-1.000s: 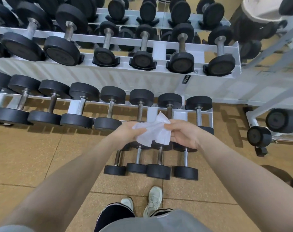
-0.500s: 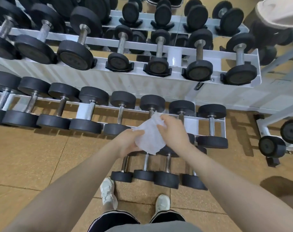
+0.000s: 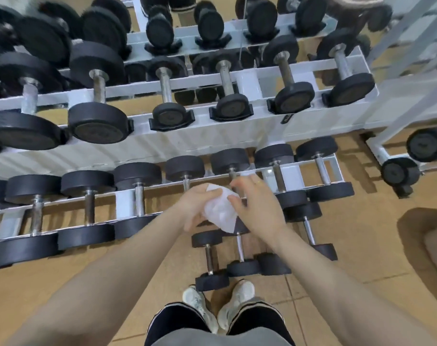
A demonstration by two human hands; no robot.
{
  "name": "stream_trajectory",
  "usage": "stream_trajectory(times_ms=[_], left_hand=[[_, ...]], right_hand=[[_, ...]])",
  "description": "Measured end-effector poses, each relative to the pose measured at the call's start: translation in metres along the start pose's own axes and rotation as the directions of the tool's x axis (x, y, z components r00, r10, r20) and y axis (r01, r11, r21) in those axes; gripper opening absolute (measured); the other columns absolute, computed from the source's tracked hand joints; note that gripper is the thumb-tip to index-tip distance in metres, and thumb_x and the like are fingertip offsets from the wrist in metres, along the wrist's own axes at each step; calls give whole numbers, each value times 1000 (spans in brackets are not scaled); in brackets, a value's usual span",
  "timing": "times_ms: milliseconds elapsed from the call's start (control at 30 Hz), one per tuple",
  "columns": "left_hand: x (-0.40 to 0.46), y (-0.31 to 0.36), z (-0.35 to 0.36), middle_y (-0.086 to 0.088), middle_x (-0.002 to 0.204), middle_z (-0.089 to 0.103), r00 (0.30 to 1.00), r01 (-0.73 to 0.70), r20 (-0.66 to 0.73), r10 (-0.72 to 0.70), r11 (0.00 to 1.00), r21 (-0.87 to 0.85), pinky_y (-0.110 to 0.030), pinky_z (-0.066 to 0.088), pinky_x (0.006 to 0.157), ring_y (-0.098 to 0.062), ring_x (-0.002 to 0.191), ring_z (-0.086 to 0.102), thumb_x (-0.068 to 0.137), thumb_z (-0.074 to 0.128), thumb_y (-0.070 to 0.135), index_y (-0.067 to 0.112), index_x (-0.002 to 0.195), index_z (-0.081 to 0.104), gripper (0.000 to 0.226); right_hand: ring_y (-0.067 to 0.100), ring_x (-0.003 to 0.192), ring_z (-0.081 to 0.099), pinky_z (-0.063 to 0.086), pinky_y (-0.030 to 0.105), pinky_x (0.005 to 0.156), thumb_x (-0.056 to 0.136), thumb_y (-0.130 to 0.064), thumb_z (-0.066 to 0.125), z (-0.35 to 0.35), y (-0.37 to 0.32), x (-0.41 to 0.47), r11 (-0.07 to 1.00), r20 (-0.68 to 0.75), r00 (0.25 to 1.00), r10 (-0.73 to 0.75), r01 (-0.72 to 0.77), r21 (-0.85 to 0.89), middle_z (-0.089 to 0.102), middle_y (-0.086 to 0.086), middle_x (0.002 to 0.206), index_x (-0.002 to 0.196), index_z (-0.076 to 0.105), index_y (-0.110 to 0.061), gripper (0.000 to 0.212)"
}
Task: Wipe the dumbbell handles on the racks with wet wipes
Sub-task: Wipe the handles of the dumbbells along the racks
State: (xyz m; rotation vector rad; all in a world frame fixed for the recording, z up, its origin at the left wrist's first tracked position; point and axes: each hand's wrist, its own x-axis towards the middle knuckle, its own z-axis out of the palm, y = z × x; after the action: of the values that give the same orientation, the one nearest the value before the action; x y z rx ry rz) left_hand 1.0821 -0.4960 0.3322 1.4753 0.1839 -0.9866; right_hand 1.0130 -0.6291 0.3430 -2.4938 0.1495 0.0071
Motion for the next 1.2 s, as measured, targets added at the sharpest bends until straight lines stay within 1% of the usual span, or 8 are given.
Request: stream_trajectory(times_ms=[167,333,467,533,600,800,967,1200], left_hand=[[9,21,-4,-10,99,64,994,-62,98,51,992,111,-33,55,74,-22,90,63,91,55,17,7,109,57,21],[16,27,0,-3,96,64,971,-207,-34,238,898,390,-22,52,70,-18,88,62,82,67,9,13,97,59,18],[21,26,15,-3,89,63,649,-432,82,756,278,858,-21,44,70,-18,82,57,75,67,1,9,88,65,15],[35,19,13,-7,86,67,498,-387,347,794,-155,909,-34,50,69,-27,78,64,54,78,-4,9,79,69,30],[46,18,9,-5,91,69,505,-338,427,750,-283,897,-35,48,76,-26,87,63,43,85,-2,13,79,70,42],[83,33,-18,-9,127,59,610,-540,642,465,-350,766,-49,47,93,-30,115,57,75,63,9,13,112,66,38],[112,85,-45,10,141,37,722,-627,475,502,186,756,-8,21,105,-3,129,34,95,42,8,17,141,34,48],[209,165,-83,-3,126,55,807,-454,199,556,370,811,-18,32,88,-20,115,51,92,53,22,15,128,51,36]], right_hand=[[20,105,57,47,30,86,88,-19,60,-24,22,28,903,399,906,138,-281,325,61,5,111,110,61,-9,24],[19,82,57,46,23,64,91,-21,54,-32,33,47,868,385,894,229,-366,335,59,9,93,81,53,-14,13],[19,72,55,48,21,50,94,-12,51,-21,37,67,517,518,756,400,-653,553,56,14,99,89,50,-13,5],[19,74,59,49,21,51,93,-8,51,-16,40,76,179,590,711,381,-683,708,60,15,104,106,55,-9,13],[19,81,62,50,23,64,94,-10,48,-16,46,83,1,604,720,341,-643,766,65,11,99,116,56,-4,24],[13,82,66,50,25,72,95,-10,46,-18,57,110,9,557,790,254,-578,816,71,3,87,108,61,-4,20],[17,83,66,56,24,69,95,-9,48,-10,51,170,26,441,815,375,-485,874,70,8,91,102,63,-2,18],[15,86,58,47,27,80,97,-17,44,-38,51,272,14,272,851,450,-312,950,61,5,94,99,59,-10,16]])
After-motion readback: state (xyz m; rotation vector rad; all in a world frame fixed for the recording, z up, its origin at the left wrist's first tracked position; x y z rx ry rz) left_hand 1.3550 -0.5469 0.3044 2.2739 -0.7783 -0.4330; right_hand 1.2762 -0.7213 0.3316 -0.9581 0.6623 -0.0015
